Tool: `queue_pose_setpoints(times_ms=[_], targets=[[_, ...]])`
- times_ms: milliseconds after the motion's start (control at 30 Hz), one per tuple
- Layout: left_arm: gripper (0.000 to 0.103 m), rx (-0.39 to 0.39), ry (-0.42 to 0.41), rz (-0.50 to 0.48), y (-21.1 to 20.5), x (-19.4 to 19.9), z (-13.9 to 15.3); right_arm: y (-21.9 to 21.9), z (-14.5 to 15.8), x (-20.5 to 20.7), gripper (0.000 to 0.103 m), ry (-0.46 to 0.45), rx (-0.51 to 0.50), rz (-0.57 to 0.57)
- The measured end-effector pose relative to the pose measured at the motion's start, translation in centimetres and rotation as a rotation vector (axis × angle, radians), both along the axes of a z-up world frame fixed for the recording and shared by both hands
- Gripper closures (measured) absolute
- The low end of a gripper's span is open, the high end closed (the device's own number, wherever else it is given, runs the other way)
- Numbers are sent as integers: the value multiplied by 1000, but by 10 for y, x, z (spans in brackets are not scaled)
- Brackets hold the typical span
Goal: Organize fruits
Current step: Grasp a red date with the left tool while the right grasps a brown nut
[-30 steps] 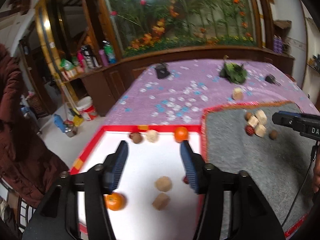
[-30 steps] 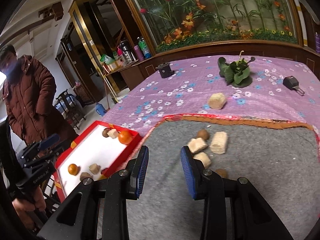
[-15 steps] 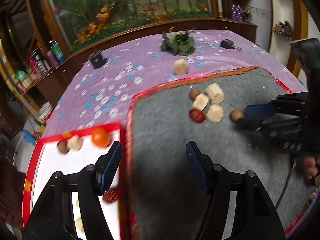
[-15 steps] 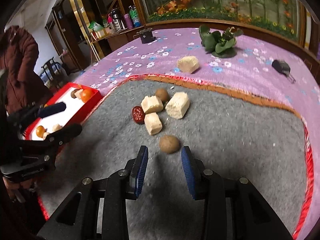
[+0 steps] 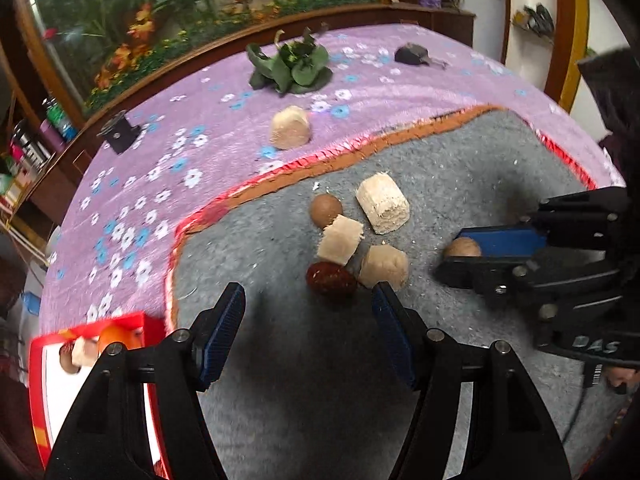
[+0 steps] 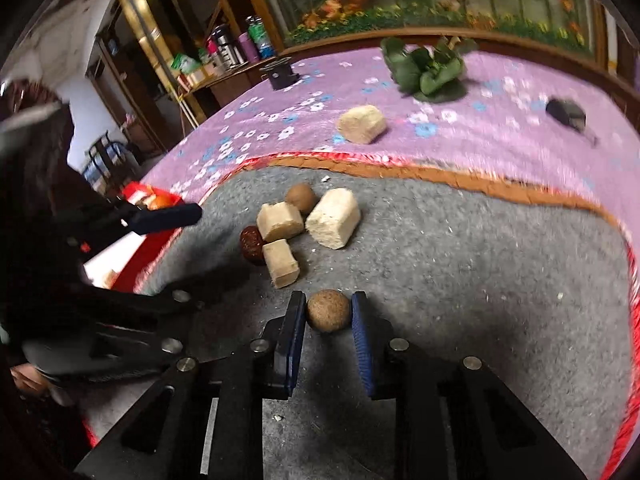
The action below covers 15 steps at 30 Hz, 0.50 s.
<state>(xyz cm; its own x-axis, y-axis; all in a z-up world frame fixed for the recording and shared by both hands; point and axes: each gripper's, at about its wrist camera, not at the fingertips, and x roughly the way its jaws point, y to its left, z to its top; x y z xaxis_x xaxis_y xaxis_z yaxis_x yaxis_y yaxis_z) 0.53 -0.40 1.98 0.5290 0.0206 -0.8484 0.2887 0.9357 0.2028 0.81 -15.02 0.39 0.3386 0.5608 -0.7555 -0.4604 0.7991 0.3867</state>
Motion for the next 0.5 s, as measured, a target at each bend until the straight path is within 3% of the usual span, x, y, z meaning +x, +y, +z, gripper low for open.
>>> queue_pose_setpoints(times_ms=[100,267,500], targets=[[39,-32,25,-2,4,10,-4,-2,0,1,79,15,16,-8],[58,-150,61,-40,9,20,0,-4,0,3,79,28,31,-17],[61,-201,83,-71,16,13,-5,-8,0,5,79,31,36,-31]])
